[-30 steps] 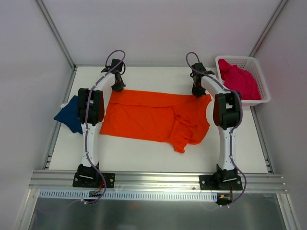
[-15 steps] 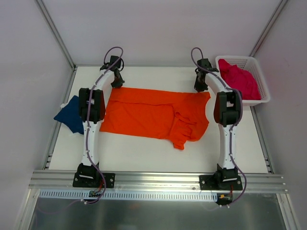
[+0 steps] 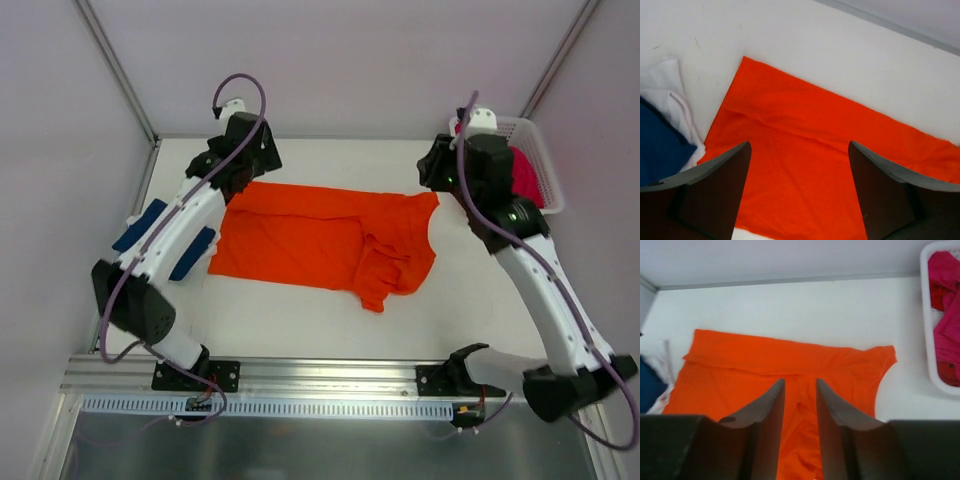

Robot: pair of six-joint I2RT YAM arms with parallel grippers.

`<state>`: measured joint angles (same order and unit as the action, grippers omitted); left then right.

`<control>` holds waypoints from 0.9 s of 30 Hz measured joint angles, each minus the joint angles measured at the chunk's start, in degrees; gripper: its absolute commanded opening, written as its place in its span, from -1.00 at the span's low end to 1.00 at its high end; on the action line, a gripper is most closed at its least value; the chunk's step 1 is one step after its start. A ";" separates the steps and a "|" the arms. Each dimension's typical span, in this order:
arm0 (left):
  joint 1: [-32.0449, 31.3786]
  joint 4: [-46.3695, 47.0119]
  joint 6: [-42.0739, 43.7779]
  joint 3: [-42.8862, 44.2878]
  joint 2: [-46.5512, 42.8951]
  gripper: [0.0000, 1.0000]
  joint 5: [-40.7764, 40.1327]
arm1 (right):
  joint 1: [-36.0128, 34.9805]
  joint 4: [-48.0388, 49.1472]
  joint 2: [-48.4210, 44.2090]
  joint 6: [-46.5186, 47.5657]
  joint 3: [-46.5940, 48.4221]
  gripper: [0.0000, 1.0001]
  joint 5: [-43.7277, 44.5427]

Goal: Fold and stack the t-shirts
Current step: Fold the flattened tshirt in 1/3 of the way, then grap the side of the flattened tshirt closest away from the robot with both arms

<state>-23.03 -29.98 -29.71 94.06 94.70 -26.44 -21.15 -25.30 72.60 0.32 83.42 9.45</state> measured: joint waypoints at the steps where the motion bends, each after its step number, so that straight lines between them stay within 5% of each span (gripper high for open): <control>1: -1.38 -0.37 -0.28 -3.15 -4.00 0.69 0.09 | -1.22 -0.44 -3.76 -0.37 -2.23 -0.26 0.07; 5: -2.23 -0.52 -2.36 -19.10 -16.70 0.70 0.94 | -7.02 -1.95 -16.52 -4.33 -14.73 -0.26 0.81; 12: -3.45 -3.04 -6.45 -39.87 -16.74 0.60 4.00 | -16.59 -5.42 -18.43 -13.22 -37.57 -0.28 3.34; 27: -6.62 1.68 -10.38 -48.68 -18.08 0.61 3.48 | -25.46 -1.95 -10.29 -26.38 -46.84 -0.33 10.29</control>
<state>-29.65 -28.29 -40.10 45.39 76.62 -22.96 -46.61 -27.24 62.30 -26.06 36.58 19.75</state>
